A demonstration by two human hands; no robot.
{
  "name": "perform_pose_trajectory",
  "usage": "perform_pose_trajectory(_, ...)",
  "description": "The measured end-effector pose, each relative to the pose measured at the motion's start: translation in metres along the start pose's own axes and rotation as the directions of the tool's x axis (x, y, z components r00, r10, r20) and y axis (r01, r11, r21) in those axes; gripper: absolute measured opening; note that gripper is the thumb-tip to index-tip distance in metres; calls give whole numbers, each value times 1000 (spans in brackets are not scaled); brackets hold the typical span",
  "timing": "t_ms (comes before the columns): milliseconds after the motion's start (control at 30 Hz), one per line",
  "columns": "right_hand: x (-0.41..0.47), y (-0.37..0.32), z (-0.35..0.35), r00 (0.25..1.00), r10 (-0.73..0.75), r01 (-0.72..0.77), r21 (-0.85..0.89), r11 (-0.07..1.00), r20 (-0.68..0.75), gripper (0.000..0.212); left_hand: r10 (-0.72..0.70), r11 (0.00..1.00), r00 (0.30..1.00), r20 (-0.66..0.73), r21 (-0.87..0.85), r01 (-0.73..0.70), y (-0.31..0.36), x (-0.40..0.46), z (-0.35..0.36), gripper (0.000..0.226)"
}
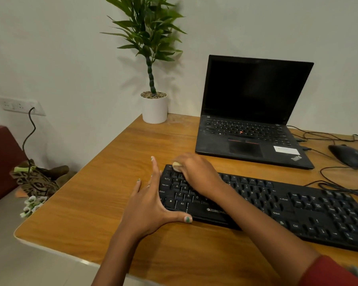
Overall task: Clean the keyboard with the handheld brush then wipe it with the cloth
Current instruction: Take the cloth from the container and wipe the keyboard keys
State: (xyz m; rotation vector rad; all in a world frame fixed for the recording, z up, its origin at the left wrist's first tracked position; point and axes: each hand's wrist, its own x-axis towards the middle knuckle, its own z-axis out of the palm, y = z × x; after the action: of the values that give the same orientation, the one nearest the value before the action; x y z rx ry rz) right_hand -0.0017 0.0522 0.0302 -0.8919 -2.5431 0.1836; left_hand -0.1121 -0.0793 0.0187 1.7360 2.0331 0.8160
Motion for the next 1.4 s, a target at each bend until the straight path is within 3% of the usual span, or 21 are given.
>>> perform_pose_trajectory(67, 4, -5, 7, 998, 45, -47, -55, 997, -34, 10, -2, 1000, 1000, 0, -11, 2, -1, 0, 0, 148)
perform_pose_trajectory(133, -2, -20, 16, 997, -77, 76, -70, 995, -6, 12, -9, 1000, 1000, -1, -20, 9, 0, -1, -1, 149)
perform_pose_trajectory(200, -13, -30, 10, 981, -189, 188, 27, 982, 36, 15, -26, 999, 1000, 2, -35, 26, 2, -1, -2, 150)
perform_pose_trajectory(267, -14, -24, -1, 988, -147, 142, 99, 985, 48, 19, -38, 998, 999, -2, -55, 38, 2, -1, -2, 151)
perform_pose_trajectory(400, -16, -10, -2, 999, 29, -30, -36, 999, -21, 29, -25, 997, 999, -21, -67, 24, 0, 0, 0, 155)
perform_pose_trajectory(600, -49, -39, -2, 957, -258, 249, 87, 965, 129, 40, 1, 997, 999, -33, -71, -4, -5, 2, 3, 147)
perform_pose_trajectory(800, -44, -23, -11, 999, -29, 31, -54, 998, 38, 43, -8, 996, 1000, 0, -93, 8, -3, 1, -1, 151)
perform_pose_trajectory(933, -59, -47, -3, 964, -215, 209, 53, 977, 156, 53, -9, 978, 999, 47, -206, 18, -10, 0, -6, 146)
perform_pose_trajectory(1033, -58, -36, -12, 970, -195, 183, 94, 979, 143, 45, 2, 973, 999, 50, -230, 10, -14, 2, -6, 148)
perform_pose_trajectory(1133, -54, -33, -17, 992, -109, 111, -33, 993, 66, 42, 6, 976, 998, 55, -217, 6, -14, 2, -6, 150)
perform_pose_trajectory(1300, -64, -61, -7, 956, -252, 250, 29, 968, 153, 37, 35, 971, 997, 74, -240, -16, -9, -3, -8, 143)
perform_pose_trajectory(1400, -61, -42, -18, 976, -186, 182, 43, 982, 114, 33, 29, 971, 998, 60, -237, -13, -13, -1, -8, 148)
